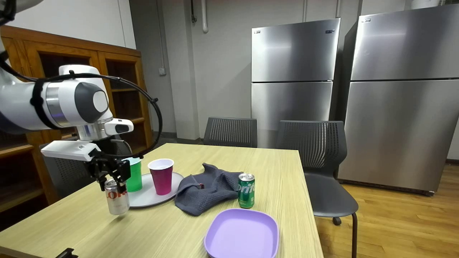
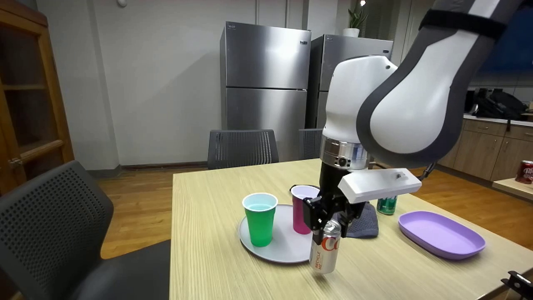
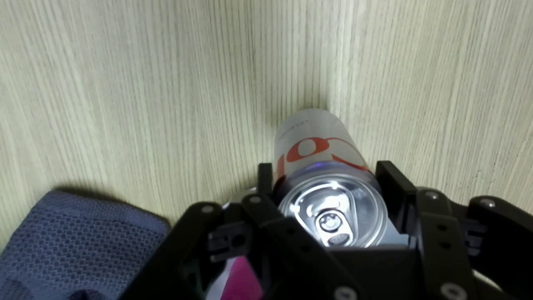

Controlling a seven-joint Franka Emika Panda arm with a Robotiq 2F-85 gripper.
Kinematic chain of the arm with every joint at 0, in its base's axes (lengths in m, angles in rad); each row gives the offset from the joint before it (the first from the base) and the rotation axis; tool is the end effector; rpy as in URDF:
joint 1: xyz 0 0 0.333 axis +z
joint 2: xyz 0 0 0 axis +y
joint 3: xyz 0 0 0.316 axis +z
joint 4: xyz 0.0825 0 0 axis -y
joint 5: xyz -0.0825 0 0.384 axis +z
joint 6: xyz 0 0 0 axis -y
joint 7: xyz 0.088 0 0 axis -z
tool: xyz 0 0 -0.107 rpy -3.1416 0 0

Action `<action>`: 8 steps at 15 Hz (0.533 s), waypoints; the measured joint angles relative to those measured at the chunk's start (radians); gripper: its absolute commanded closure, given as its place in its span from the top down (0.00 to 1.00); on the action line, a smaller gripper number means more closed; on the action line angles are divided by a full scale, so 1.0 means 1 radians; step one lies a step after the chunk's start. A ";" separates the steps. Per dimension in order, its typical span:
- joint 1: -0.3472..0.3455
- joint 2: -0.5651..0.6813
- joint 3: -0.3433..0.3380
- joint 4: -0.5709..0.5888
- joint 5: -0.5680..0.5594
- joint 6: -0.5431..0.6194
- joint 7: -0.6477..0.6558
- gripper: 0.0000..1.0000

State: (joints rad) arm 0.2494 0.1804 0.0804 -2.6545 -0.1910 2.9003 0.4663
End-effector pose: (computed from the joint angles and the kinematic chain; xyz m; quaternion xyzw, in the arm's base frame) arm 0.3991 0.1503 0.1870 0.9990 0.0228 0.0381 0.0042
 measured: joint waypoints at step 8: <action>-0.038 -0.130 0.004 -0.014 0.140 -0.114 -0.128 0.38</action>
State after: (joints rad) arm 0.2113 0.0506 0.0846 -2.6688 -0.0512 2.7866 0.3382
